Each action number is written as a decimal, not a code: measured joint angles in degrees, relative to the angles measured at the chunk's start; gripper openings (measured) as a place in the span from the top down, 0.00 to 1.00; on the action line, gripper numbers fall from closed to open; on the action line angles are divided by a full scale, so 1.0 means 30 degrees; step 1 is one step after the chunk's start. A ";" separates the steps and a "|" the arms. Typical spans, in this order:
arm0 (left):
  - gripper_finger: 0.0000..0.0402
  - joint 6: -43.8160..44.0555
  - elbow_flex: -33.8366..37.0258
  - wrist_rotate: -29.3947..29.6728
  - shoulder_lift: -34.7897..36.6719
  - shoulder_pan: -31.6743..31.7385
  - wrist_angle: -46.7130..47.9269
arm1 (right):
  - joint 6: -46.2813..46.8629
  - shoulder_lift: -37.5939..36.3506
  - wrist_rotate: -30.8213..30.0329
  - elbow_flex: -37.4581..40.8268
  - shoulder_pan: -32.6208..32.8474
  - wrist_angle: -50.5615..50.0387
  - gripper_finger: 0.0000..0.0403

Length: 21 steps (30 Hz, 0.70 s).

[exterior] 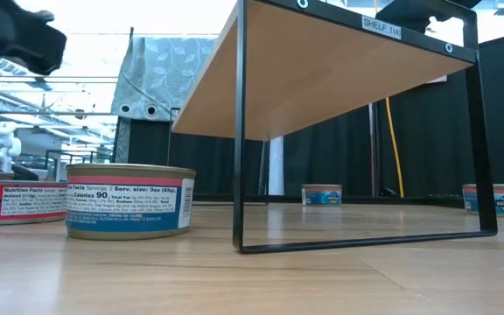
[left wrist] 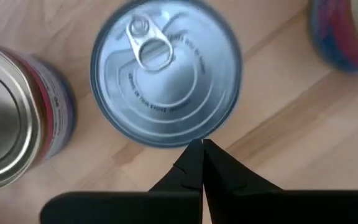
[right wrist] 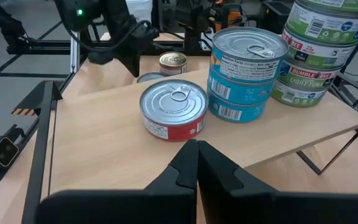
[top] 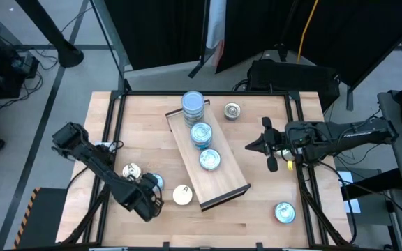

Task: Stack canned seafood by type on shelf
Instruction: Stack the left red tuna can on top of the other red tuna can on the shelf

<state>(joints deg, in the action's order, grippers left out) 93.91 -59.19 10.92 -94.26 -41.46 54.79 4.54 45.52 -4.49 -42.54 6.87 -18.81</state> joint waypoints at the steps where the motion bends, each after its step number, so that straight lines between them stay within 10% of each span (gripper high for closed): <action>1: 1.00 -0.0007 0.0004 -0.0002 0.0286 0.0114 -0.0032 | -0.0002 0.0000 0.0000 0.0000 0.0000 0.0000 1.00; 21: 1.00 0.1239 0.2284 -0.0430 0.1203 0.0099 -0.2965 | -0.0015 -0.0029 0.0000 0.0000 0.0000 -0.0153 1.00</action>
<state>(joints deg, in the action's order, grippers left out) 97.62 -52.34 9.63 -90.65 -41.17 45.89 4.49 45.43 -4.49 -42.54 6.87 -19.27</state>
